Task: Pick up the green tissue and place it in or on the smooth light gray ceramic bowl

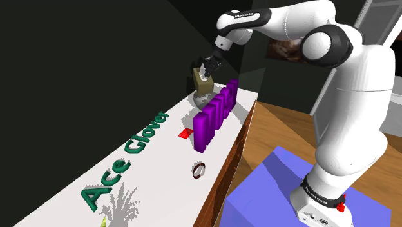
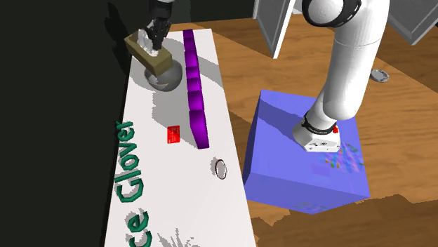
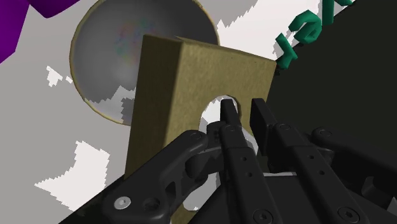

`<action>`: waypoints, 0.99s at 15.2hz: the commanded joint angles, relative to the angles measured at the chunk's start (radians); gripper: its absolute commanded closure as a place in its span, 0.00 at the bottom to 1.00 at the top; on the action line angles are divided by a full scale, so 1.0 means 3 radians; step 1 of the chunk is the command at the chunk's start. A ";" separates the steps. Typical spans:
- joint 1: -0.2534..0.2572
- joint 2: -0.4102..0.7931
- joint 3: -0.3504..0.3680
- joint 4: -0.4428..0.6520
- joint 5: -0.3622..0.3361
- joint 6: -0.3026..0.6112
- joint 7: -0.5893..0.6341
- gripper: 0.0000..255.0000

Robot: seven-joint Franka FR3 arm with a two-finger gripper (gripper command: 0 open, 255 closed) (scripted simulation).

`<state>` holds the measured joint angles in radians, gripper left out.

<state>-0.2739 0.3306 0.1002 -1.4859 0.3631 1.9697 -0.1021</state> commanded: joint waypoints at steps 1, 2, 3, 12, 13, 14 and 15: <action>-0.0001 0.0012 0.0001 -0.0074 0.0012 0.0083 -0.0034 1.00; -0.0001 0.0016 0.0002 -0.0111 0.0017 0.0122 -0.0049 1.00; 0.0000 0.0021 0.0003 -0.0148 0.0023 0.0161 -0.0063 1.00; 0.0002 0.0050 0.0009 -0.0289 0.0049 0.0322 -0.0125 1.00; 0.0002 0.0050 0.0009 -0.0289 0.0049 0.0322 -0.0125 1.00; 0.0002 0.0050 0.0009 -0.0289 0.0049 0.0322 -0.0125 1.00; 0.0002 0.0051 0.0009 -0.0288 0.0049 0.0322 -0.0125 0.00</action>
<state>-0.2733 0.3456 0.1027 -1.5723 0.3778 2.0664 -0.1397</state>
